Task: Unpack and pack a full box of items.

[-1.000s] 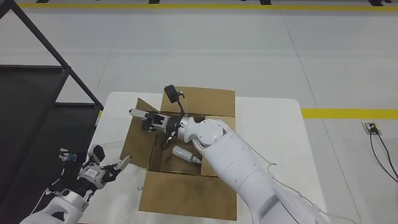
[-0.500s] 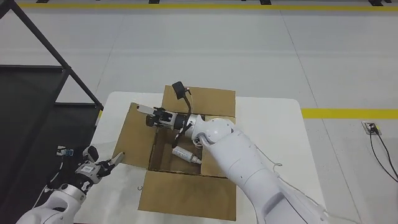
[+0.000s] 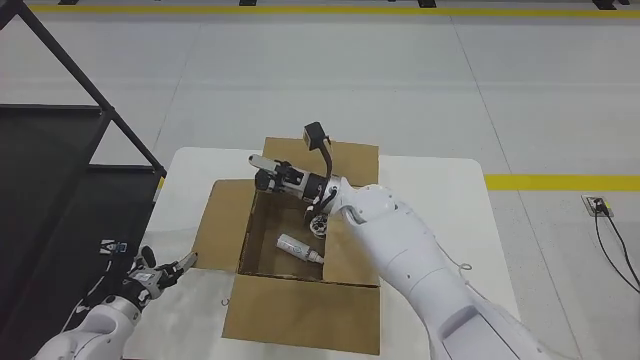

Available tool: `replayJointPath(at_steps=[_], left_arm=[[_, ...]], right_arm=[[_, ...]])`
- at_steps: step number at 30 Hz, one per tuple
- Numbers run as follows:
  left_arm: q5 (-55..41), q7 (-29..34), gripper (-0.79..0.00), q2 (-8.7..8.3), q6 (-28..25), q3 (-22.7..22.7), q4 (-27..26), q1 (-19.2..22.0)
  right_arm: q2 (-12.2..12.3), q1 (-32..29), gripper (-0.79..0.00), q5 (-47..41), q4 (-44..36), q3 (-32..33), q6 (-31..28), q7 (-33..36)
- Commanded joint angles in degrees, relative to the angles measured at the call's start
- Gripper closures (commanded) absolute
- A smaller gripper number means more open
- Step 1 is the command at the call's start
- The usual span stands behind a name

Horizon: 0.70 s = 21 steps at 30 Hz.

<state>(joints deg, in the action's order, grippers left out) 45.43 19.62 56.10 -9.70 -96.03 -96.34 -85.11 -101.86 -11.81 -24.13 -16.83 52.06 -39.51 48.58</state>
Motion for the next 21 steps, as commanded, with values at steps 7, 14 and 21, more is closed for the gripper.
replayJointPath(at_steps=[7,14,21], left_arm=[[0.3,0.6,-0.785,0.12,-0.3,-0.2,0.9,0.3],[1.0,1.4,-0.785,0.22,-0.4,-0.2,0.8,0.1],[0.8,0.6,-0.785,0.24,-0.6,-2.3,-2.1,-1.9]], right_arm=[[1.4,-1.1,-0.785,0.7,-2.6,1.7,1.9,0.8],[2.1,-2.0,-0.785,1.7,-4.5,2.5,2.9,0.9],[2.7,-2.5,-0.785,2.3,-5.9,3.6,3.4,1.7]])
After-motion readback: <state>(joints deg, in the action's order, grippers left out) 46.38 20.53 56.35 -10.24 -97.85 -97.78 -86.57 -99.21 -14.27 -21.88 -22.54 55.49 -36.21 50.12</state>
